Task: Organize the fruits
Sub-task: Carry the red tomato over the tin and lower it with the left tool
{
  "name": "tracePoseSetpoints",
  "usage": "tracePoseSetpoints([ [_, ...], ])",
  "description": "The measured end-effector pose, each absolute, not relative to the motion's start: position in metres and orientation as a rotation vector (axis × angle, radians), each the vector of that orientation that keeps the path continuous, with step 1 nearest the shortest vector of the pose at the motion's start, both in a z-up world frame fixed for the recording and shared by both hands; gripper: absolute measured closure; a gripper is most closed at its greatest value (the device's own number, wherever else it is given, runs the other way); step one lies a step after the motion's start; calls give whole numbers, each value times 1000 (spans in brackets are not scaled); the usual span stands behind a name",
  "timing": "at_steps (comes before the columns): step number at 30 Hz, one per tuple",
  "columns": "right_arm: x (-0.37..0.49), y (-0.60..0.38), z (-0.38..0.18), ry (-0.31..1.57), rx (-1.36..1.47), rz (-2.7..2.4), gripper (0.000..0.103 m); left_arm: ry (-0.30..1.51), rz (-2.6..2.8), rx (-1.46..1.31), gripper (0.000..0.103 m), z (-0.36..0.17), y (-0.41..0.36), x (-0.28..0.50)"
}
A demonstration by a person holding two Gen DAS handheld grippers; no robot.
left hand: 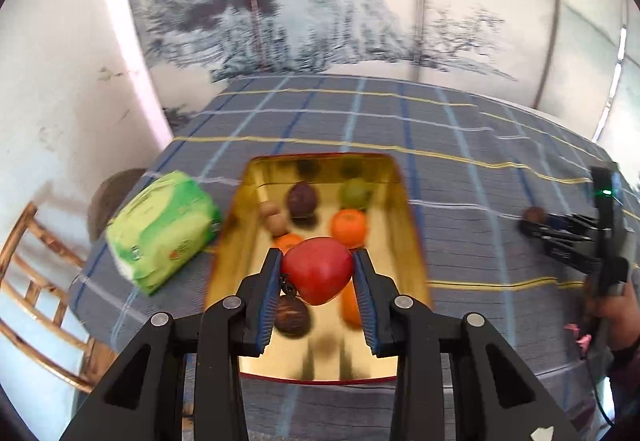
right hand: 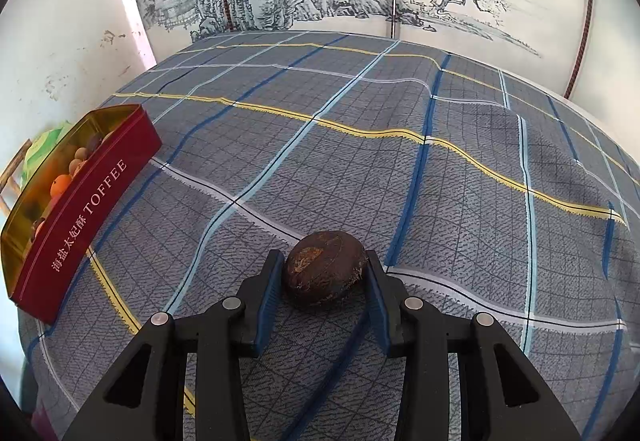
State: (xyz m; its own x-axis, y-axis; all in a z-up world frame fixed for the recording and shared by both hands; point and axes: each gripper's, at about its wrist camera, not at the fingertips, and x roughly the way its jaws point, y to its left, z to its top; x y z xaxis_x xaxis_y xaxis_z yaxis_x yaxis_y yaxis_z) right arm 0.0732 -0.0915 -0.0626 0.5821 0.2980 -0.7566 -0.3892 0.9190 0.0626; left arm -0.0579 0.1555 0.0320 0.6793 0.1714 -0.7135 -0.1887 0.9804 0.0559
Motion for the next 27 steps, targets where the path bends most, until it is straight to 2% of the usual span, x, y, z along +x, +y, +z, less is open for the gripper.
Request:
tracePoseSetpoints([
  [27,73,-90,-63,861,-117,397,62,822,263,6,72,8,188,-59],
])
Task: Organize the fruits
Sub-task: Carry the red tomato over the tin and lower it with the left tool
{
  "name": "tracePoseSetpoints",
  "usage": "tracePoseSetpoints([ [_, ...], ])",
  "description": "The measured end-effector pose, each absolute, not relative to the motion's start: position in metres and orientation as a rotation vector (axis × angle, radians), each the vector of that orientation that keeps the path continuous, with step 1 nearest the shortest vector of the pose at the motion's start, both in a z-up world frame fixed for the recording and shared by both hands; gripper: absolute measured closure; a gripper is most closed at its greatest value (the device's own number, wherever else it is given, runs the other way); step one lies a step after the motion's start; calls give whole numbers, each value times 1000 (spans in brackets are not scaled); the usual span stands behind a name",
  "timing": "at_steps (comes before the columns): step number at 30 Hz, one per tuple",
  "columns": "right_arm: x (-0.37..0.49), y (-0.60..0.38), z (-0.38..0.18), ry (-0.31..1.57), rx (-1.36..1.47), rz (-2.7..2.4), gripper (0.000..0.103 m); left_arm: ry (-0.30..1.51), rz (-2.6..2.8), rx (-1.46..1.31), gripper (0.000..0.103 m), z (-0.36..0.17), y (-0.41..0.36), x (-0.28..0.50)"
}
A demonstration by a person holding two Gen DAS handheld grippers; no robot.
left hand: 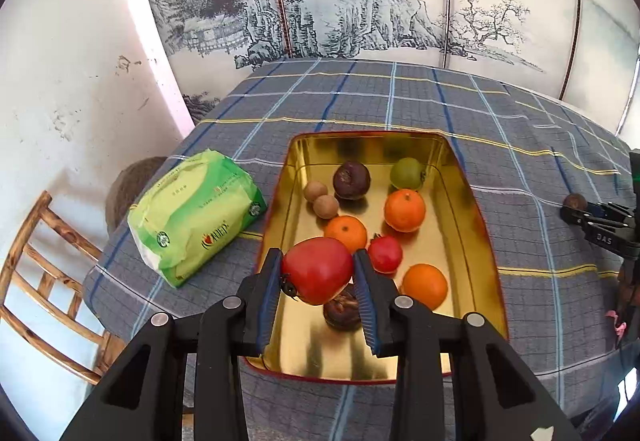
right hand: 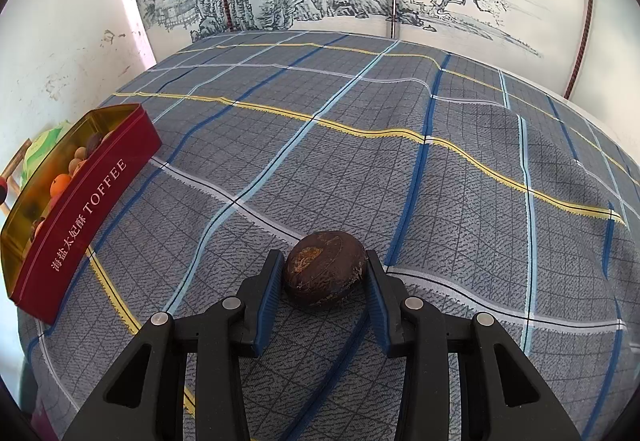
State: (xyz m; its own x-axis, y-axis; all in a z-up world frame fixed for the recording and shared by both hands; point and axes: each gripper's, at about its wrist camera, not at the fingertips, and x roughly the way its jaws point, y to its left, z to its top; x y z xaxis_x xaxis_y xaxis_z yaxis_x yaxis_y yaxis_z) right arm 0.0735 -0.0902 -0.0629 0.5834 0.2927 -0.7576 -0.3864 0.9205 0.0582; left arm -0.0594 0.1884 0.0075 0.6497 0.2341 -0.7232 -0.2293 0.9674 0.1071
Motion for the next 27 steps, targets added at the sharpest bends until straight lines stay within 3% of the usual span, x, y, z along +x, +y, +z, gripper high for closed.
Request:
tracePoseSetpoints([
  [27,73,-87,-63,862,-123,392,62,876,238,42,72,-20,215,-18],
])
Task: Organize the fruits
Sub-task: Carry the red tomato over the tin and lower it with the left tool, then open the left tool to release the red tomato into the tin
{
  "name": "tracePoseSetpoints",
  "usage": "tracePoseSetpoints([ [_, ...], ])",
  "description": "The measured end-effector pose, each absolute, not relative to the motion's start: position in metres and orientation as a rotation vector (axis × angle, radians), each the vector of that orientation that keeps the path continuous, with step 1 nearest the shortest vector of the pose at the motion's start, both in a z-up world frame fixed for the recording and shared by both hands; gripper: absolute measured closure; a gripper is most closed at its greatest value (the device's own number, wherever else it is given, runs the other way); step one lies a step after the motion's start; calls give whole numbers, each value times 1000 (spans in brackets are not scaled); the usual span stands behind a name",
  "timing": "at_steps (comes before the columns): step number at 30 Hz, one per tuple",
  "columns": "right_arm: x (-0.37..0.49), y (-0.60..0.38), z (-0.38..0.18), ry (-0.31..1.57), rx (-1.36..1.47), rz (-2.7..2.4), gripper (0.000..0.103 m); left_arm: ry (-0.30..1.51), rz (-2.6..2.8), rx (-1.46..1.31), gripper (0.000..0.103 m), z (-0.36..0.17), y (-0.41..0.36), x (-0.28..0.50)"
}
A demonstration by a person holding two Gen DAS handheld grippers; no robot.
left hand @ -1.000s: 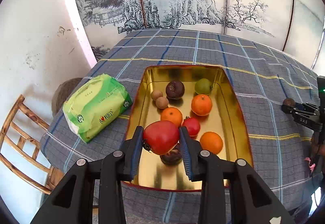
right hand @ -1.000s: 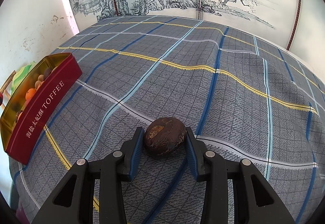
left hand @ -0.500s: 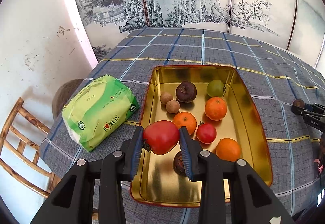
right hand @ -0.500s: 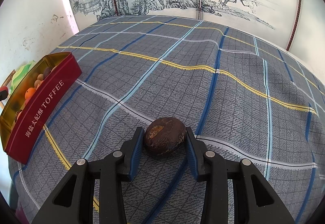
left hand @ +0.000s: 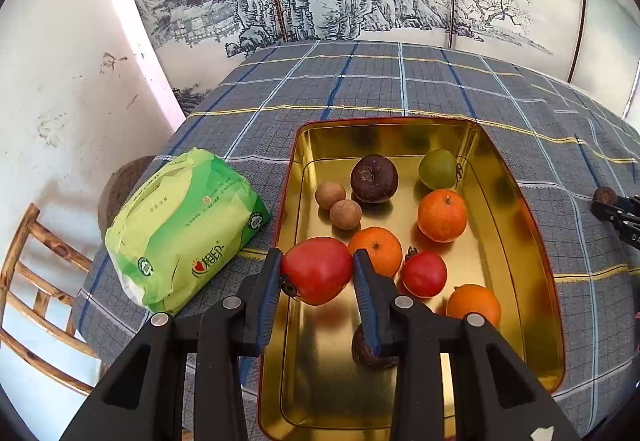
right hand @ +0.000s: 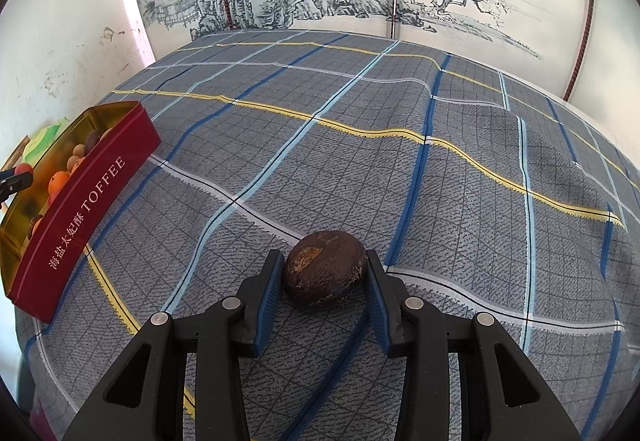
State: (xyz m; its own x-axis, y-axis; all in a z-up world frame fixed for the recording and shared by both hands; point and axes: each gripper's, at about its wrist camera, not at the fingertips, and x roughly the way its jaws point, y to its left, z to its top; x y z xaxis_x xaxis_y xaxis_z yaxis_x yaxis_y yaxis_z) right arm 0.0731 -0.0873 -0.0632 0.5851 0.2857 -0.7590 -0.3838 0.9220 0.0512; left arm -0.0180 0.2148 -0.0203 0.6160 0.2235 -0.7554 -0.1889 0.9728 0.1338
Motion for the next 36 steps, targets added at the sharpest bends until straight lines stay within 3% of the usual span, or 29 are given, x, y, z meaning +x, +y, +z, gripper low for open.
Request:
tracePoseSetpoints([
  [36,73,-85,-63,863,-127,386,62,894,243,87,71,-34,213,0],
])
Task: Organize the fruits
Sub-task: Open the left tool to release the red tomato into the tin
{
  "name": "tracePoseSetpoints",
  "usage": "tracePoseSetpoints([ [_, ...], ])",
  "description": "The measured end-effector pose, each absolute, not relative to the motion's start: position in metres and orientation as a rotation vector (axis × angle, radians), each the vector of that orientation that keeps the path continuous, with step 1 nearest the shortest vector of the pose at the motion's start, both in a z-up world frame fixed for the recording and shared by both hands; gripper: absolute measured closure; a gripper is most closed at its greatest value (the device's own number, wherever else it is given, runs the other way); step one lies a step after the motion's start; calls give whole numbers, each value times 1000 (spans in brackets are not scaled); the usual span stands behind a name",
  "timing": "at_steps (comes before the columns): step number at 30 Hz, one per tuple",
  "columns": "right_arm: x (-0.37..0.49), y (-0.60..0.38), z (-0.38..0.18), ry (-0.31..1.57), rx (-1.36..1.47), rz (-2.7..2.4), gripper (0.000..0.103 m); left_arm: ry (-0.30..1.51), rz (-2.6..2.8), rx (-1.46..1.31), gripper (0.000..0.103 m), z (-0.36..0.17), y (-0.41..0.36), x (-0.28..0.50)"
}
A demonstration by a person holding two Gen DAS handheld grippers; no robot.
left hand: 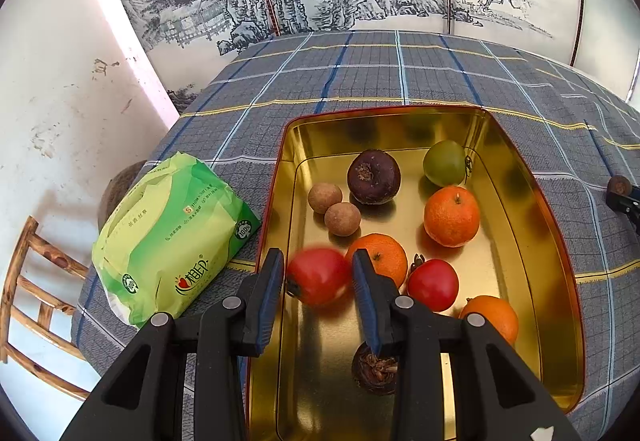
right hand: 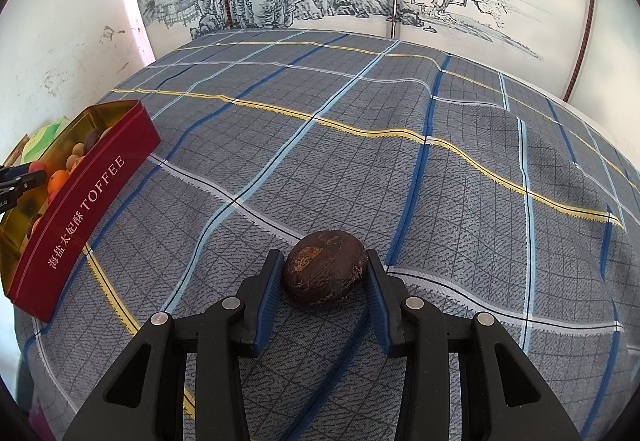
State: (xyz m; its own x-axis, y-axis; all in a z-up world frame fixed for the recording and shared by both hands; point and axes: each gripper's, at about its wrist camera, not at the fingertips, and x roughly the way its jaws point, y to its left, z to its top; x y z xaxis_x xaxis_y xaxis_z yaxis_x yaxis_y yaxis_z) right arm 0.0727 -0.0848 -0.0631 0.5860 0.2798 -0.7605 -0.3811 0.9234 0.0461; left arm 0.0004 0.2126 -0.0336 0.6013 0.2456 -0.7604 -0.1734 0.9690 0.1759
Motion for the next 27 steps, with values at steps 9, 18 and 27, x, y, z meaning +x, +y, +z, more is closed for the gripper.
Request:
tracePoseSetpoints([
  [9,73,-85,-63,863,-128,385,62,881,254,102,71,-33,210,1],
  [18,73,-84,-63,863,-132,382,62,862,275,74,65,-26,204,-16],
  [27,73,-84,-64,863,-131,382,62,783,300,72,55,-3,183,-46],
])
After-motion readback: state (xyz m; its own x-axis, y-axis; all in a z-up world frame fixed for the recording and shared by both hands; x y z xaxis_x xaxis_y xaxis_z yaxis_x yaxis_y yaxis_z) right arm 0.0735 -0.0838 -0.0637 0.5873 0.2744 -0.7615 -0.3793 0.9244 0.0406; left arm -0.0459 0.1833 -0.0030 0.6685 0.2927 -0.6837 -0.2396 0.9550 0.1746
